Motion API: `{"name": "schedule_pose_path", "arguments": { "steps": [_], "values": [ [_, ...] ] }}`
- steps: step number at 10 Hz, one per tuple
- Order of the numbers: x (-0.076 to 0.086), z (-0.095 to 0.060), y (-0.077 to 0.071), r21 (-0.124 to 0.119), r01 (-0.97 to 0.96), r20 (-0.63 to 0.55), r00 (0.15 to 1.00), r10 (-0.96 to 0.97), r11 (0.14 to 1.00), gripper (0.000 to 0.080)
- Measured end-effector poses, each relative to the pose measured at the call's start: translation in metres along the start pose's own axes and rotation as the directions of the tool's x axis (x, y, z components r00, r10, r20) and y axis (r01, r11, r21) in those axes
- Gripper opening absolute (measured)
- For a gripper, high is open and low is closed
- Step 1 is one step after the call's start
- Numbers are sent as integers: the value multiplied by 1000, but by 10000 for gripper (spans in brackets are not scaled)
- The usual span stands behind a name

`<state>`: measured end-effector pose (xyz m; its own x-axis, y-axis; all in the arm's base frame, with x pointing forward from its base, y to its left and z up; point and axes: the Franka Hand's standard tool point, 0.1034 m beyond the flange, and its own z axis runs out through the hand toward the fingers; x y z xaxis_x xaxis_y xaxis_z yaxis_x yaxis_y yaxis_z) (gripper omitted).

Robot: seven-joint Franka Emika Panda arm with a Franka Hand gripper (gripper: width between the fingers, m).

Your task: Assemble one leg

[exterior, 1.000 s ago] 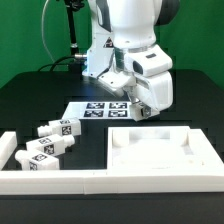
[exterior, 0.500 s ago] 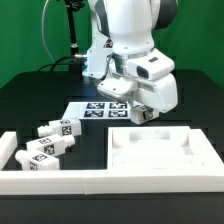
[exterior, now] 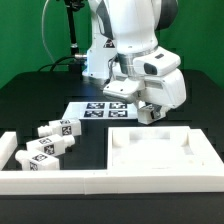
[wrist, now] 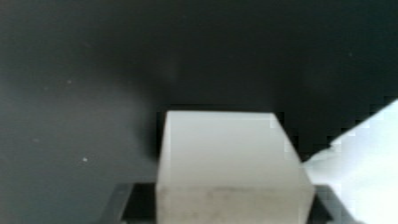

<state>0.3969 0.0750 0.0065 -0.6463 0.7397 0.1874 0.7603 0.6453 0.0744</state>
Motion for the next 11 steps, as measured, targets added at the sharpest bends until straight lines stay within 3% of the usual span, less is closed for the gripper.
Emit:
{"name": "schedule_pose_path", "arguments": {
  "steps": [1, 2, 5, 6, 8, 11],
  "values": [
    [0, 0, 0, -6, 6, 2, 1000, -6, 1000, 284],
    [5, 2, 2, -48, 49, 13, 999, -49, 998, 284],
    [33, 8, 22, -121, 159, 15, 987, -159, 980, 284],
    [36, 9, 26, -134, 158, 15, 987, -158, 978, 284],
    [35, 8, 26, -135, 145, 14, 989, -144, 980, 284],
    [35, 9, 25, -134, 125, 11, 992, -125, 983, 609]
  ]
}}
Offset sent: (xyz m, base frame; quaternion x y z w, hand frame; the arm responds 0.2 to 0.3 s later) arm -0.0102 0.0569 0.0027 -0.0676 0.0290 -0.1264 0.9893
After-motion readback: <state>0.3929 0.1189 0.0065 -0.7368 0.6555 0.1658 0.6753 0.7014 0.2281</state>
